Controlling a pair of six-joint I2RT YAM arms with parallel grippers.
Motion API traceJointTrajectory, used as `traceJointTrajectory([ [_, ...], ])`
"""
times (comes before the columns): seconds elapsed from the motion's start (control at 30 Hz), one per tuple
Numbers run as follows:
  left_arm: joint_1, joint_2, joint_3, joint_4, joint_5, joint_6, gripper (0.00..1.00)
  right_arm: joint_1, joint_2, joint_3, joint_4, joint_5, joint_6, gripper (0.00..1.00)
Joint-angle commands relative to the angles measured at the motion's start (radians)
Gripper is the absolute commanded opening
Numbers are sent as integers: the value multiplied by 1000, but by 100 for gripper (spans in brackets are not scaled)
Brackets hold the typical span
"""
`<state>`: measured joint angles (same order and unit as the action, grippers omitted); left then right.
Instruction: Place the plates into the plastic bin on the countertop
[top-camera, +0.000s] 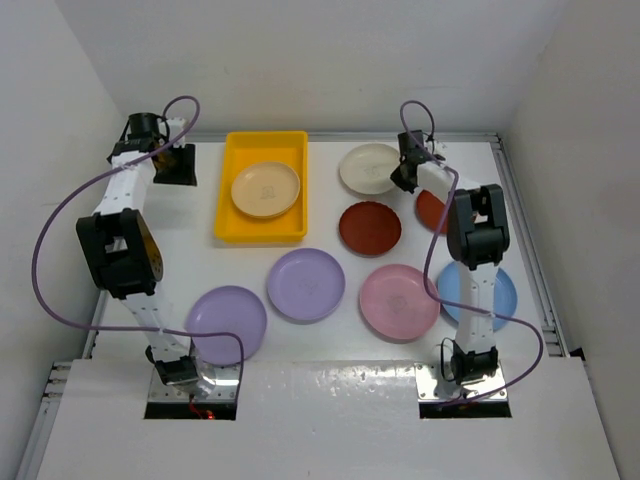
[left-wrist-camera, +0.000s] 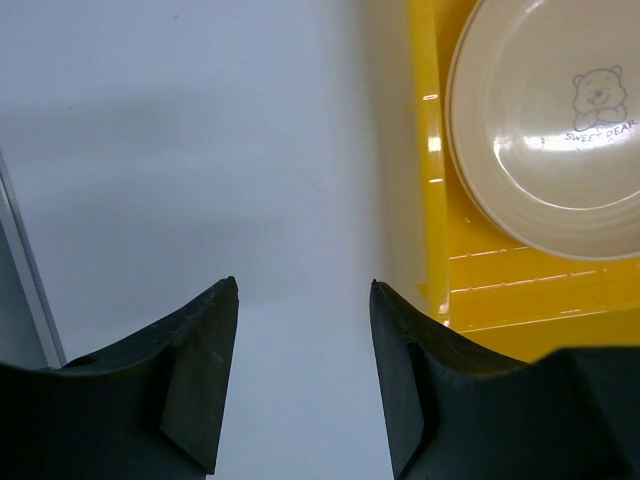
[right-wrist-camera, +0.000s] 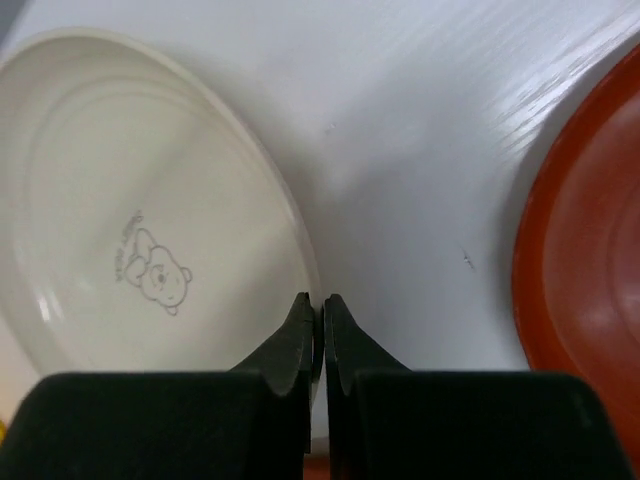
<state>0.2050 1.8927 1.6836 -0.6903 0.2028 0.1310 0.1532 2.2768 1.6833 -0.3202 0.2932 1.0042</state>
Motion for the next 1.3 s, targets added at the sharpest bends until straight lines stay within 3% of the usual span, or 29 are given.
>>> traceJointTrajectory([
  [0.0,34,-50,1,9,3,5,58,23,-177,-14,143,138,-80,0],
  [0.1,47,-41,21,9,12,5,58,78,-282,-53,279,147,-174,0],
  [0.23,65,-32,21,9,12,5,58,175,-309,-45,313,77,-285,0],
  [0.33,89,-32,21,9,12,5,58,270,-208,51,253,-24,-335,0],
  [0.47,100,-23,11,9,32,5,58,364,-50,321,91,-57,-407,0],
  [0.97,119,-14,-7,9,61,5,58,450,223,504,98,-8,-423,0],
  [1.27,119,-14,-16,9,61,24,59,490,205,437,130,-15,-492,25],
])
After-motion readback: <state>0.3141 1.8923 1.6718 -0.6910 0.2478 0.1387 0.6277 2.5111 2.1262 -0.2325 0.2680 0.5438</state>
